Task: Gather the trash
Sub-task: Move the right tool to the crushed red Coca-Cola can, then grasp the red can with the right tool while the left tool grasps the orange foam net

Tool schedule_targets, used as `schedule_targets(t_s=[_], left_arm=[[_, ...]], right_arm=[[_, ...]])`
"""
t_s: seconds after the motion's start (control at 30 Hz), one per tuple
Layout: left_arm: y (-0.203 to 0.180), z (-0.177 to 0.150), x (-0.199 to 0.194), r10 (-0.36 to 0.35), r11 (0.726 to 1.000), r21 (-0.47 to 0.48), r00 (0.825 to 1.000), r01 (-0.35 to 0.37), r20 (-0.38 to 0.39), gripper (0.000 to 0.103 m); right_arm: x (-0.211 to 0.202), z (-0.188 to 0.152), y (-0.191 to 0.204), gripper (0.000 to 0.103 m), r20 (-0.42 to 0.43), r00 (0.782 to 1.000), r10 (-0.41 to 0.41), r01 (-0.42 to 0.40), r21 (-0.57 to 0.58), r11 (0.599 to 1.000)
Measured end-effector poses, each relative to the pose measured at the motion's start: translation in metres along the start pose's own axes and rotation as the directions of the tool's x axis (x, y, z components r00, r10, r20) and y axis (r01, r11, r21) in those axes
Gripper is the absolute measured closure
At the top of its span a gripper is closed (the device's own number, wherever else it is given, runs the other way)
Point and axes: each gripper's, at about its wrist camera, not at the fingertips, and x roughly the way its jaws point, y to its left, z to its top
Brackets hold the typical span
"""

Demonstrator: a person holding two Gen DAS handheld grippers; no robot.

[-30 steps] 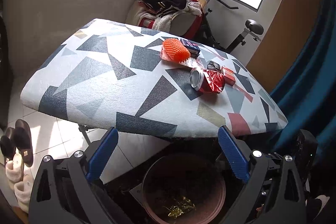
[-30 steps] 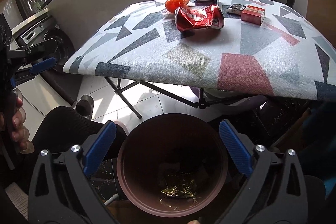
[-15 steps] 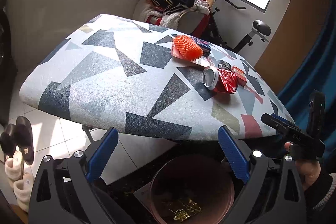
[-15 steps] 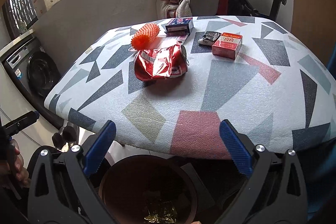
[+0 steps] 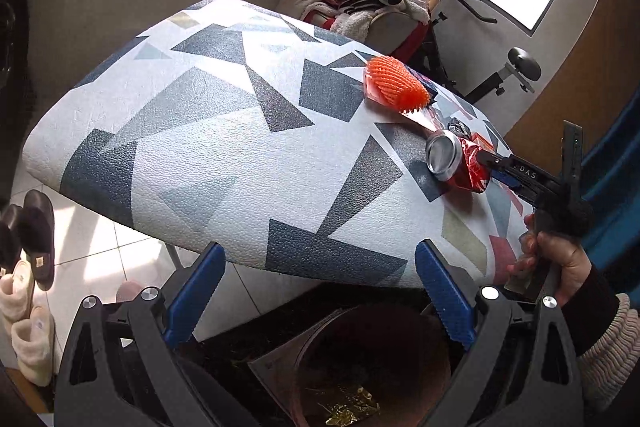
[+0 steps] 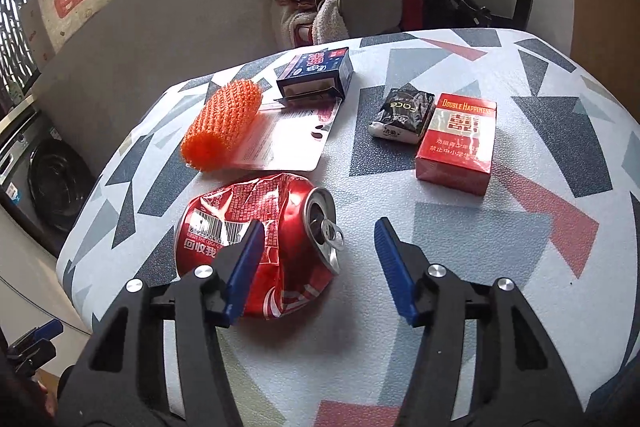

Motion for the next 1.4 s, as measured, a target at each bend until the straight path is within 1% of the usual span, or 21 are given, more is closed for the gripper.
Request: schedule_targets(t_s=[0.03,0.07,0.23,0.37,0.47,0.57,0.67,0.77,0.87,0.97,1.07,1.1,1.13,1.2,1.3,1.33,1.4], left_arm=[[0.000,0.001,0.001,0.002,1.000,0.002,1.000,-0.002,0.004,0.010],[0.000,0.002,0.002,0.004,1.000,0.002,1.000,-0.004,0.007,0.010],[0.002,0.002,0.008,0.005,1.000,-0.015,1.000,-0.006,-0.007,0.010],[-0.001,0.001,0.010,0.007,1.000,-0.002,1.000,-0.007,-0.013,0.010],[-0.003,0.001,0.010,0.008,1.000,0.001,1.000,-0.008,-0.013,0.010],[-0.004,0.004,0.012,0.006,1.000,0.003,1.000,-0.006,-0.018,0.010],[-0.010,0.010,0.015,-0.002,1.000,0.021,1.000,0.003,-0.020,0.010],[-0.024,0.028,0.019,-0.013,0.999,0.050,1.000,0.013,-0.007,0.010],[-0.044,0.056,0.031,-0.062,0.995,0.081,0.998,0.062,-0.002,0.010],[-0.069,0.088,0.048,-0.093,0.990,0.107,0.995,0.090,0.024,0.010],[-0.091,0.120,0.073,-0.135,0.985,0.110,0.991,0.133,0.008,0.010],[-0.099,0.129,0.082,-0.133,0.984,0.118,0.991,0.132,0.001,0.010],[-0.107,0.139,0.092,-0.108,0.985,0.134,0.994,0.108,-0.008,0.011],[-0.122,0.157,0.114,-0.073,0.984,0.161,0.997,0.074,-0.017,0.016],[-0.134,0.183,0.147,-0.026,0.988,0.149,1.000,0.029,-0.016,0.021],[-0.139,0.189,0.158,-0.018,0.989,0.150,1.000,0.021,-0.019,0.021],[-0.148,0.199,0.180,0.015,0.981,0.196,1.000,-0.011,-0.017,0.021]], right_arm=[[0.004,0.002,0.000,0.059,-0.006,1.000,0.009,-0.008,0.022,1.000],[0.007,0.003,0.001,0.059,-0.011,1.000,0.011,-0.010,0.031,0.999],[0.021,0.003,0.008,0.063,-0.030,0.999,-0.017,0.017,0.010,1.000],[0.021,0.002,0.003,0.066,-0.018,1.000,0.009,-0.009,0.037,0.999],[0.012,-0.001,0.001,0.068,0.012,1.000,0.004,-0.004,0.018,1.000],[-0.007,-0.001,-0.006,0.068,0.071,0.997,0.026,-0.030,0.042,0.999],[-0.028,0.000,-0.011,0.068,0.120,0.992,0.025,-0.031,0.045,0.999],[-0.047,-0.001,-0.018,0.068,0.158,0.987,0.012,-0.018,0.040,0.999],[-0.062,-0.003,-0.027,0.068,0.184,0.983,-0.008,0.002,0.037,0.999],[-0.073,-0.005,-0.036,0.068,0.202,0.979,-0.026,0.018,0.042,0.999],[-0.080,-0.007,-0.045,0.068,0.218,0.975,-0.044,0.035,0.046,0.998],[-0.082,-0.007,-0.048,0.068,0.223,0.974,-0.049,0.039,0.049,0.998],[-0.084,-0.008,-0.051,0.068,0.226,0.973,-0.053,0.042,0.054,0.998],[-0.085,-0.009,-0.058,0.068,0.230,0.972,-0.057,0.042,0.072,0.997],[-0.087,-0.011,-0.067,0.068,0.230,0.971,-0.060,0.038,0.099,0.994],[-0.086,-0.012,-0.069,0.068,0.228,0.972,-0.064,0.042,0.104,0.994],[-0.086,-0.015,-0.072,0.068,0.223,0.973,-0.066,0.041,0.114,0.993]])
